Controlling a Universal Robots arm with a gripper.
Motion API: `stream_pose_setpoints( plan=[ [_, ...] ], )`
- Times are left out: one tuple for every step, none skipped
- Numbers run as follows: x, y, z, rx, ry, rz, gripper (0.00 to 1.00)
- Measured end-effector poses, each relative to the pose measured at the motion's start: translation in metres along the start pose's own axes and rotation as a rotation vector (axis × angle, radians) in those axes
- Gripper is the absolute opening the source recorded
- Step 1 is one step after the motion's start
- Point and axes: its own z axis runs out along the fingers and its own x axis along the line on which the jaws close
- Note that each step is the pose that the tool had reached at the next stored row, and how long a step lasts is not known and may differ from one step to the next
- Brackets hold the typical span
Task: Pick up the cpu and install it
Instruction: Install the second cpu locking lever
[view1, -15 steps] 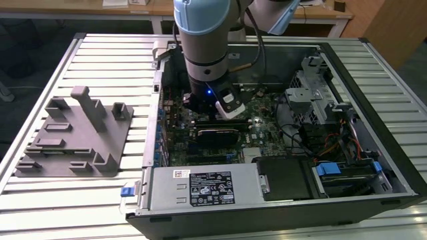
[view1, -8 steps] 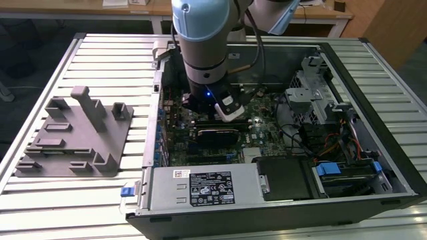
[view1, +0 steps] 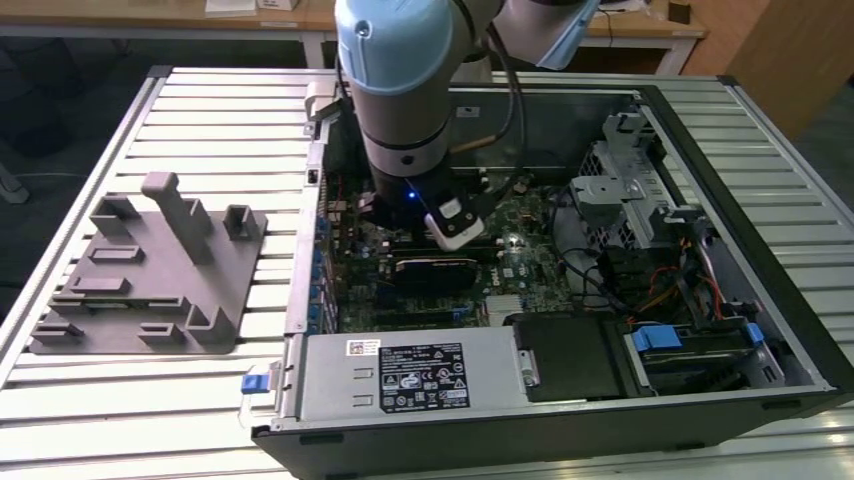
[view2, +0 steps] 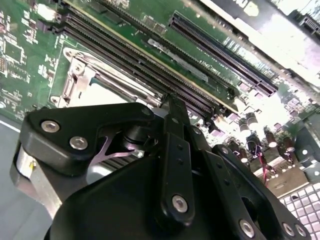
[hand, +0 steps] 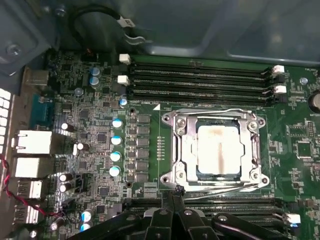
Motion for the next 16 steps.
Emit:
stream_pose_setpoints(
  plan=[
    [0.0006, -0.0003, 0.0007, -0.008, 0.0003, -0.002, 0.11],
    [0.0013, -0.0006, 0.0013, -0.0167, 0.0007, -0.004, 0.11],
    [0.0018, -0.0008, 0.0019, -0.0235, 0.0011, -0.006, 0.11],
    [0.0021, -0.001, 0.0026, -0.0288, 0.0013, -0.008, 0.11],
    [0.0023, -0.0011, 0.0033, -0.0319, 0.0014, -0.009, 0.11],
    [0.0023, -0.0012, 0.0039, -0.0334, 0.0014, -0.009, 0.11],
    [0.0024, -0.0013, 0.0045, -0.034, 0.0013, -0.01, 0.11],
    [0.0025, -0.0014, 0.0051, -0.0342, 0.0015, -0.01, 0.11],
    [0.0025, -0.0015, 0.0056, -0.0346, 0.0017, -0.01, 0.11],
    [0.0026, -0.0015, 0.006, -0.0353, 0.0018, -0.01, 0.11],
    [0.0026, -0.0016, 0.0063, -0.0366, 0.0019, -0.011, 0.11],
    [0.0026, -0.0017, 0.0067, -0.0382, 0.0018, -0.011, 0.11],
    [0.0026, -0.0017, 0.007, -0.0405, 0.0018, -0.011, 0.11],
    [0.0027, -0.0018, 0.0075, -0.0438, 0.0017, -0.011, 0.11],
    [0.0028, -0.0019, 0.0078, -0.0471, 0.0017, -0.011, 0.11],
    [0.0028, -0.0019, 0.0082, -0.0503, 0.0017, -0.01, 0.11]
  ],
)
